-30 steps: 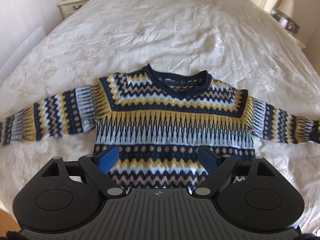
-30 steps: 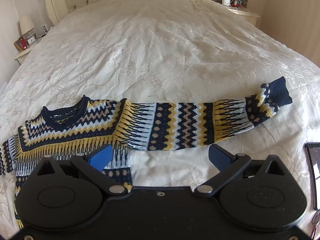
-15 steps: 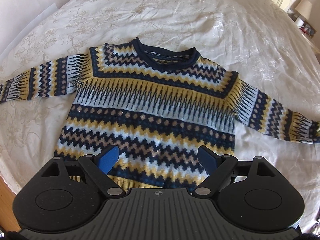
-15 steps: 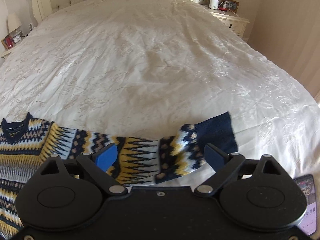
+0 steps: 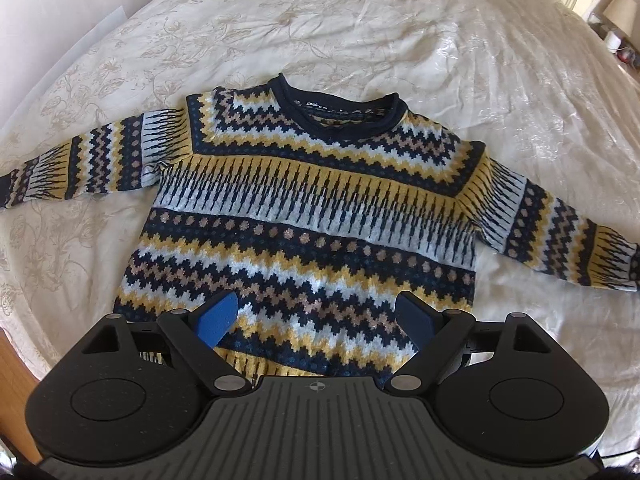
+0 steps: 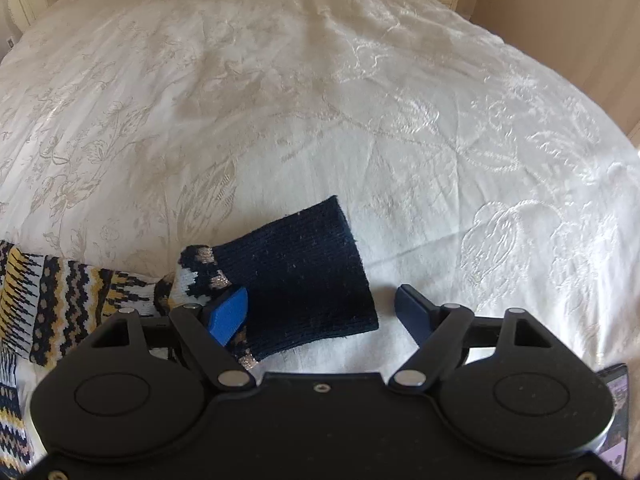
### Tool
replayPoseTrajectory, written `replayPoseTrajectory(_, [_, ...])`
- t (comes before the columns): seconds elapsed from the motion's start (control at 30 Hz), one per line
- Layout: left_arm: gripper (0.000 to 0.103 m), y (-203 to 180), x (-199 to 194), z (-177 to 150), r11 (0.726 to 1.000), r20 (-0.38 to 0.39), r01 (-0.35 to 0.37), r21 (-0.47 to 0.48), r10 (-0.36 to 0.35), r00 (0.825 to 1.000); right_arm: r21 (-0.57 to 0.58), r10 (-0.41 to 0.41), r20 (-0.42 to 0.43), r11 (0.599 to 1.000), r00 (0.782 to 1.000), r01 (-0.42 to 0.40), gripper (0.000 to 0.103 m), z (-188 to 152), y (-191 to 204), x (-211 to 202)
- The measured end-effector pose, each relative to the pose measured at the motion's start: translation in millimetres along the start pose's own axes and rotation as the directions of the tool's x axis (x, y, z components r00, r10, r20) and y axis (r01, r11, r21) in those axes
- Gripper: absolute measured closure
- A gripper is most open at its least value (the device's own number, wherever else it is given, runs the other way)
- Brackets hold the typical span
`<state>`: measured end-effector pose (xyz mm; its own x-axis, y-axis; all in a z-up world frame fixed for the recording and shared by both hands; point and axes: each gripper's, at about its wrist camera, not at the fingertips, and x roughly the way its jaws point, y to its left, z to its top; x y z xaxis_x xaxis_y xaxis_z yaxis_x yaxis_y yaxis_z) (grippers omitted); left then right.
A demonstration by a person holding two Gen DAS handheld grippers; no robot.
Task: Fold small clothes
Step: 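Move the right tool to a navy sleeve cuff and close on it, then carry the held sleeve across the sweater body and open the right tool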
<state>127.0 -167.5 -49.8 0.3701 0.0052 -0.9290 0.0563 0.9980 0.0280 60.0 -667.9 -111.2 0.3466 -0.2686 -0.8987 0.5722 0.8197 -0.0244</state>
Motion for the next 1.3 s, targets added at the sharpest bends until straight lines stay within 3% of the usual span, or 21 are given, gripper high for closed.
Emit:
replayPoseTrajectory(0.17, [0.017,3.1,3.8,0.3,1.000,-0.012,-0.012,-0.018,0.012,1.000,0.021,0.016,0.017,1.000,1.000,-0.017,0.021,-5.0,-4.3,4.8])
replayPoseTrajectory(0.3, [0.017,8.1,10.3,0.7,1.000,-0.028,-0.010,-0.015,0.010,1.000,0.017,0.043,0.027,0.999,0.999,-0.044,0.051,-9.2,-3.8,-6.6])
replayPoseTrajectory(0.37, [0.017,11.0,12.7,1.5,1.000,-0.030,-0.002,-0.003,0.002,1.000,0.040,0.090,0.027,0.995,0.996,-0.091,0.080,-10.0,-1.7,-13.4])
replayPoseTrajectory(0.57, [0.029,27.5,17.9,6.1,0.999,-0.013,0.020,0.047,-0.019,1.000,0.064,0.189,0.077,0.979,0.979,-0.194,0.081,-9.5,31.3,-51.6])
replayPoseTrajectory(0.73, [0.035,55.3,29.0,10.7,0.994,-0.027,0.085,0.063,-0.084,0.996,0.027,0.275,0.133,0.959,0.952,-0.281,0.081,-8.8,90.3,-95.4])
replayPoseTrajectory(0.87, [0.039,83.9,36.5,16.6,0.989,-0.041,0.120,0.092,-0.116,0.992,-0.010,0.337,0.159,0.940,0.928,-0.340,0.081,-9.4,152.4,-121.4])
replayPoseTrajectory(1.03, [0.042,130.0,40.5,27.6,0.987,-0.022,0.133,0.090,-0.132,0.991,-0.087,0.445,0.162,0.896,0.881,-0.436,0.081,-16.2,252.6,-137.2])
replayPoseTrajectory(1.3, [0.043,200.8,46.9,44.6,0.992,0.019,0.104,0.071,-0.106,0.994,-0.200,0.589,0.084,0.800,0.804,-0.566,0.081,-42.5,412.2,-122.0])
